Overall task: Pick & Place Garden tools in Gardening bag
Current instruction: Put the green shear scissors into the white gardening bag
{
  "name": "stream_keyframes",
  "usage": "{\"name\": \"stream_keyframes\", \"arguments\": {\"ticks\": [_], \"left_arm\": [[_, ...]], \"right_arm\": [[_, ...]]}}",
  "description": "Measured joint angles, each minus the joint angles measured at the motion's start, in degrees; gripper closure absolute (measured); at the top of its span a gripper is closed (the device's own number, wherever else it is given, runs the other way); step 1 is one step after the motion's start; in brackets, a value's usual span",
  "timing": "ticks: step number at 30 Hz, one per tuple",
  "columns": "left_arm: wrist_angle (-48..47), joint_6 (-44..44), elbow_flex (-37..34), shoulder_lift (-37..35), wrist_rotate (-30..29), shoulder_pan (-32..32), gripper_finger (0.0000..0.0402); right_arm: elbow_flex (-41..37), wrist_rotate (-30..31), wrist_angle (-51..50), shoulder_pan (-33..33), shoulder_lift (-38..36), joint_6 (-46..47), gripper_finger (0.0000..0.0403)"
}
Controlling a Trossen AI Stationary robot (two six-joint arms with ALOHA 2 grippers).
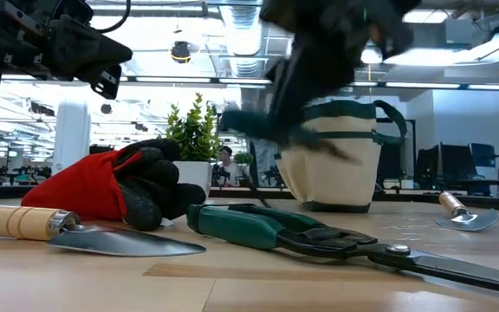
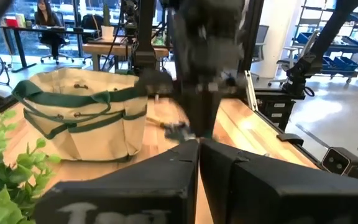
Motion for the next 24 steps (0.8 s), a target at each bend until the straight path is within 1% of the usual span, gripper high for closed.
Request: {"name": "stream_keyframes", "arguments": {"ticks": [4,9,12,14,19,24], "left_arm": [[0.1,0.0,0.0,0.1,0.3,0.0,0.0399],[0.3,0.0,0.0,0.1,0.4,0.0,0.0399],[0.4,0.0,0.0,0.1,0.4,0.0,0.0399],[0.4,0.0,0.0,0.1,0.4,0.0,0.0399],[0.7,0.0,0.0,0.1,0.4,0.0,0.0399],[0.7,0.0,0.0,0.1,0.4,0.0,0.0399]], "right_arm": [[0.1,0.4,1.0,-0.4,-7.0,1.0,0.0366],[0.1,6.0,3.1,-0.3,-14.8,1.1,0.0366],[0.1,11.6,4.2,-0.3,-18.5,1.2,0.0366],[0.1,17.2,5.5,-0.3,-19.9,2.6,0.0366],[0.1,30.6,5.3,-0.6,-21.3,10.0,0.0366],[-1.4,40.0,5.6,-0.5,-21.2,17.4,0.0366]]}}
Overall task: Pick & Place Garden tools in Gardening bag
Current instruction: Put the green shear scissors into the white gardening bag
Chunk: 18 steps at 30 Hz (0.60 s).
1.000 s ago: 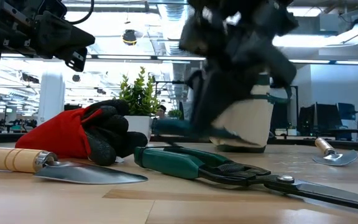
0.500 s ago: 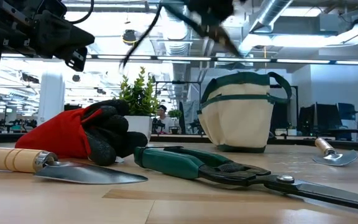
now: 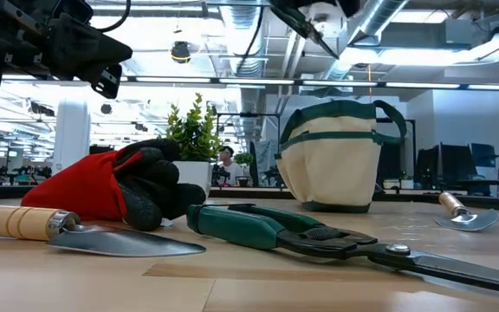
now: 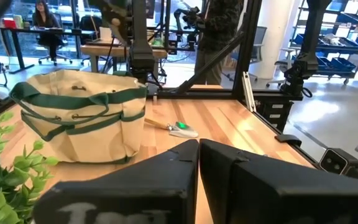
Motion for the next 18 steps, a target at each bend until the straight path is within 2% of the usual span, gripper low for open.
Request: {"name": "stream_keyframes", "arguments": {"ticks": [11,18], "left_arm": [[0.4,0.0,0.0,0.0,0.0,0.0,0.0399],[0.4,0.3,0.0,0.0,0.0,0.0,0.0399]], "right_arm": [[-5.1,18.4,1.4,2.0,1.4,16.1,0.0366],[-6.4,22.5,0.8,1.1,5.6,27.8,0.0366]]}}
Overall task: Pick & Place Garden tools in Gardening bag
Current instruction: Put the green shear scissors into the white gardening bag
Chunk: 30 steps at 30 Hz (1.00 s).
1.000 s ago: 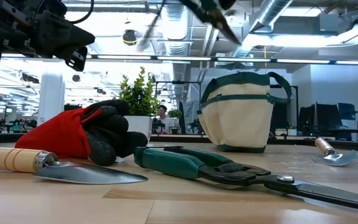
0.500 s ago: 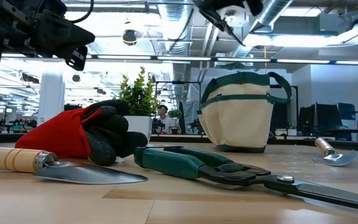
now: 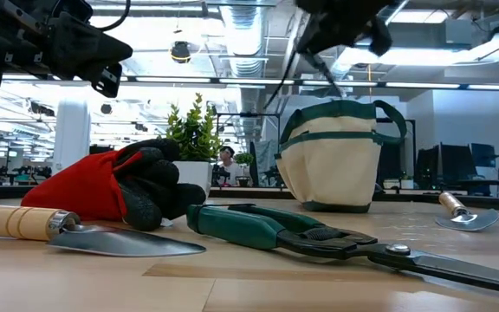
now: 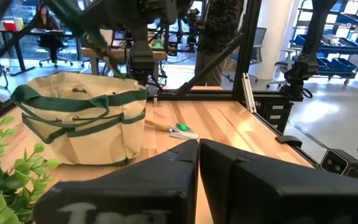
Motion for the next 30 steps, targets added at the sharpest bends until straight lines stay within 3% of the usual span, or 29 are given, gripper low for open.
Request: {"name": "stream_keyframes", "arguments": {"ticks": [15,26,30], "left_arm": [[-0.3,0.2,0.0,0.0,0.0,0.0,0.0399],[-0.3,0.2,0.0,0.0,0.0,0.0,0.0399],[-0.3,0.2,0.0,0.0,0.0,0.0,0.0399]], "right_arm": [[0.0,0.0,-13.2,-3.8,8.1,22.2,0.0366],[0.0,-10.9,-21.0,-7.1,7.9,29.1,0.0366],[0.0,-11.6,-21.3,-7.7,8.2,29.0,0.0366]]}}
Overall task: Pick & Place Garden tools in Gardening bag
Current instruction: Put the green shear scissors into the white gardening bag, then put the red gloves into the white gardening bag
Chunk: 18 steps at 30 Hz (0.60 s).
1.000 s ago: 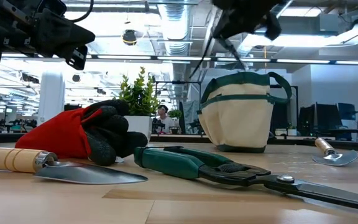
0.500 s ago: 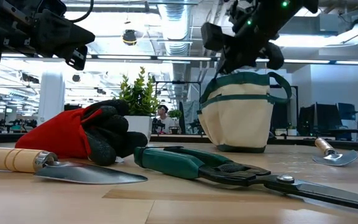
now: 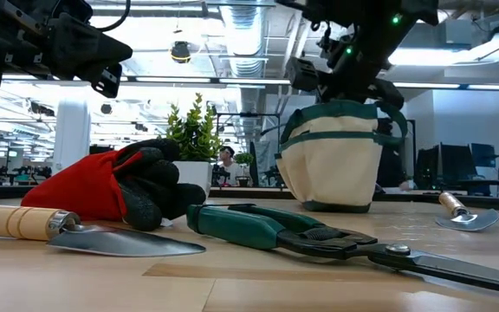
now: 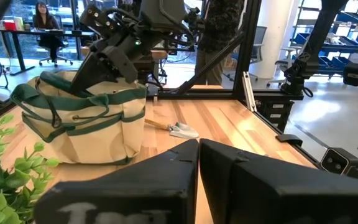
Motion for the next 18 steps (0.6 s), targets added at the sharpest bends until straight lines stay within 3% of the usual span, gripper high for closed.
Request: {"name": "stream_keyframes", "arguments": {"ticks": [3,11,18], "left_arm": [[0.0,0.0,0.0,0.0,0.0,0.0,0.0399],[0.0,0.0,0.0,0.0,0.0,0.0,0.0399],[0.0,0.0,0.0,0.0,0.0,0.0,0.0399]], "right_arm": [[0.0,0.0,0.1,0.0,0.0,-1.2,0.0357],[2.2,0.1,0.0,0.1,0.0,-5.9,0.0269],[7.9,0.4,-1.5,0.2,-0.1,-15.1,0.0271]]}}
